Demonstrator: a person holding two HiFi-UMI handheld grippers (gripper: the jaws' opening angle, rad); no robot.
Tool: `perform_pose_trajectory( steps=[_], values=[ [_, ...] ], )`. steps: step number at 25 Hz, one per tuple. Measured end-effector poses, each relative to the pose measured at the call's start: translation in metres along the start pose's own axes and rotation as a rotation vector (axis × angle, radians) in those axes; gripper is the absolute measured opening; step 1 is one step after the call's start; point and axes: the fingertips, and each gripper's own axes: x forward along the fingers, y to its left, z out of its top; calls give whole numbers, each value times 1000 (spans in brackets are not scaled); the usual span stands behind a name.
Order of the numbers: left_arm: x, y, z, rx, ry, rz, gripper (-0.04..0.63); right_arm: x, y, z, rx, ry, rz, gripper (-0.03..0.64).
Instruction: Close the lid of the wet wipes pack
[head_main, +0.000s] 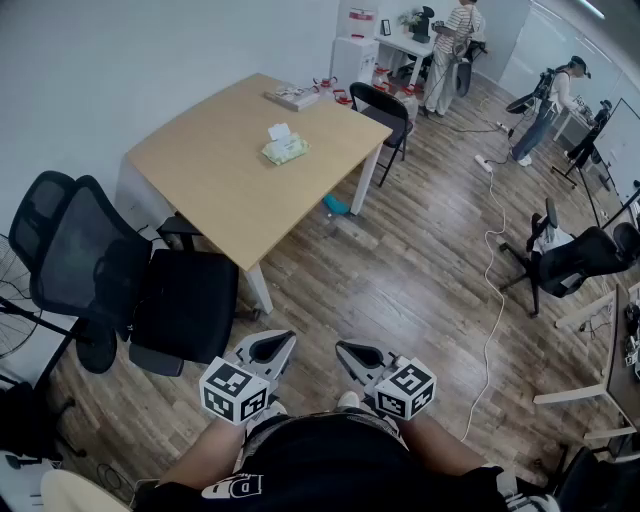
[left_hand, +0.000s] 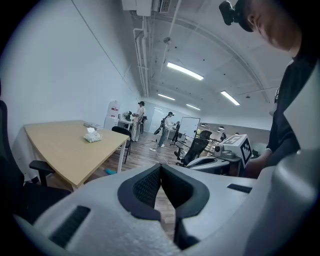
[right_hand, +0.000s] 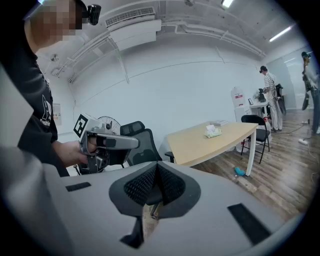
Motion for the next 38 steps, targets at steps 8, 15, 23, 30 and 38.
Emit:
perform_pose_trajectory(
  steps=[8, 15, 23, 30, 38],
  values=[
    [0, 5, -1, -4, 12, 4, 17, 5, 1, 2, -1, 8, 18, 6],
    [2, 7, 1, 2, 14, -1, 17, 9, 0, 7, -13, -2, 22, 6],
    [-6, 19, 5, -2, 5, -1, 17, 22, 9, 13, -36, -1, 27, 6],
    [-28, 38, 0, -5, 9, -5, 17, 39, 25, 13, -15, -13, -2, 6],
    [-53, 59, -18, -11, 35, -42, 17, 62, 47, -2, 33, -11, -51, 6]
  ],
)
